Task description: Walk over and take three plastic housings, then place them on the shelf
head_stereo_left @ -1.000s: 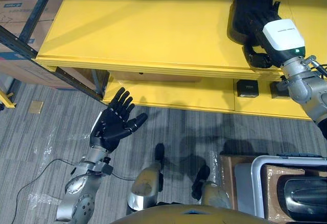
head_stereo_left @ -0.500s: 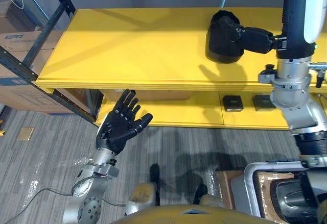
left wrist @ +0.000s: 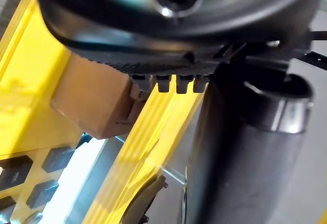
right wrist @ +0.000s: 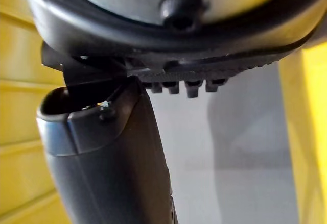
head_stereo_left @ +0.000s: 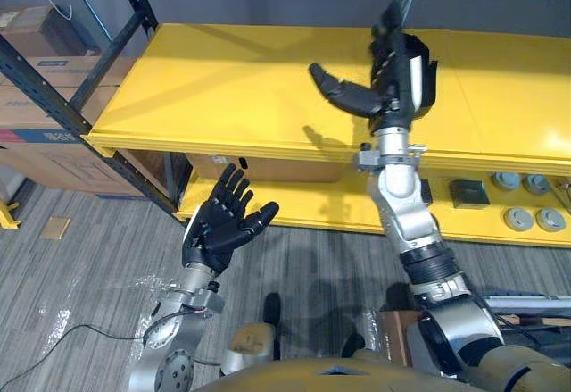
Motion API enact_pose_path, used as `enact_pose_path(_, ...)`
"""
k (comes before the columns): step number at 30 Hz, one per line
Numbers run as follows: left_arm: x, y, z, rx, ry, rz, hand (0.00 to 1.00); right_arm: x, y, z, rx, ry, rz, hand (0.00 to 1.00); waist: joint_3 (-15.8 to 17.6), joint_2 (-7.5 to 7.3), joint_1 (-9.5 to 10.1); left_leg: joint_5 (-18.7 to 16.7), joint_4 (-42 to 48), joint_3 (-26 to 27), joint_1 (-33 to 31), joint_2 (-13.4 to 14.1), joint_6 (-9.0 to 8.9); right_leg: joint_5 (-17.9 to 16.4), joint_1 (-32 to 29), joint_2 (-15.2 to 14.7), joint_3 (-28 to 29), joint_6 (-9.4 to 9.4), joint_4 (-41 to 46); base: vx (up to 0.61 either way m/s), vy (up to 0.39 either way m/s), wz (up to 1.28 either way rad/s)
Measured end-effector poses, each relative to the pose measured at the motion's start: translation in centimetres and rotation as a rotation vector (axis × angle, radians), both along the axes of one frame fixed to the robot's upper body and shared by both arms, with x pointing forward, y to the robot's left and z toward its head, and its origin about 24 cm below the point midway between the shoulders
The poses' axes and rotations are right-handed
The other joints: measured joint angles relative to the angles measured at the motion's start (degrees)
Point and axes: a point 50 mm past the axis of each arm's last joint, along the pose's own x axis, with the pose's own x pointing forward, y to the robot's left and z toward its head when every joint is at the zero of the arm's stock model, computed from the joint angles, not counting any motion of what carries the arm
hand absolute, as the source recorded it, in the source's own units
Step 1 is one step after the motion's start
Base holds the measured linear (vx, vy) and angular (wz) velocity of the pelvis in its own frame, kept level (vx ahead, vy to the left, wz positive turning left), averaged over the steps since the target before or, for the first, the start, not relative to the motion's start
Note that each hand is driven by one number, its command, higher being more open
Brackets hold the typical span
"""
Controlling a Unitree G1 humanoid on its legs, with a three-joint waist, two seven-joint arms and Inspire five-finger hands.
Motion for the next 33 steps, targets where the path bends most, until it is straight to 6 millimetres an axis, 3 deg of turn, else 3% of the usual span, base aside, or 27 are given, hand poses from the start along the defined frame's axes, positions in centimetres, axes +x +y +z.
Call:
enact_pose_path(3,0.0,-0.3,0.0,-0.007,0.003,-0.006,1.00,1.2,0.6,-1.0,-0.022,0.094,0.016,1.00,0.0,0.14,0.19,0.4,0.0,-0.5,-0.5,0.0,0.42,0.1,-0.3,0.0,-0.3,0.18,0.1,0.02,-0.022,0.06)
enact_pose_path(10,0.0,-0.6,-0.1,-0.026,0.002,-0.002,1.00,2.0,0.5,-3.3,-0.050,0.235,0.011,1.00,0.1,0.75,-0.08,0.4,0.0,-1.0,-0.7,-0.1,0.41,-0.2,-0.7,-0.1,-0.4,-0.12,0.8,0.00,-0.003,0.00)
enact_pose_path(17,0.0,-0.8,-0.1,-0.037,-0.001,-0.001,1.00,3.0,-1.1,-5.4,-0.113,0.349,-0.051,1.00,0.6,2.55,-0.63,0.9,0.0,-1.3,-1.8,-0.1,0.39,-0.6,-2.5,-0.5,-0.4,-0.38,2.6,0.00,-0.002,0.00)
enact_pose_path(23,0.2,-1.1,-0.7,-0.048,0.020,0.003,1.00,4.4,-3.6,-4.7,-0.134,0.361,-0.137,1.00,0.9,3.44,-0.43,0.9,-0.1,-1.5,-1.8,0.1,-0.04,-0.7,-2.8,-0.8,-0.5,-0.34,3.7,-0.02,-0.010,0.01)
enact_pose_path(33,0.0,-0.9,-1.5,-0.049,0.057,0.010,1.00,4.7,-4.7,-4.4,-0.109,0.352,-0.201,1.00,1.2,3.99,-0.39,1.3,0.0,-1.4,-2.4,0.2,-0.05,-0.9,-3.8,-0.9,-0.4,-0.52,4.7,-0.01,-0.014,0.00)
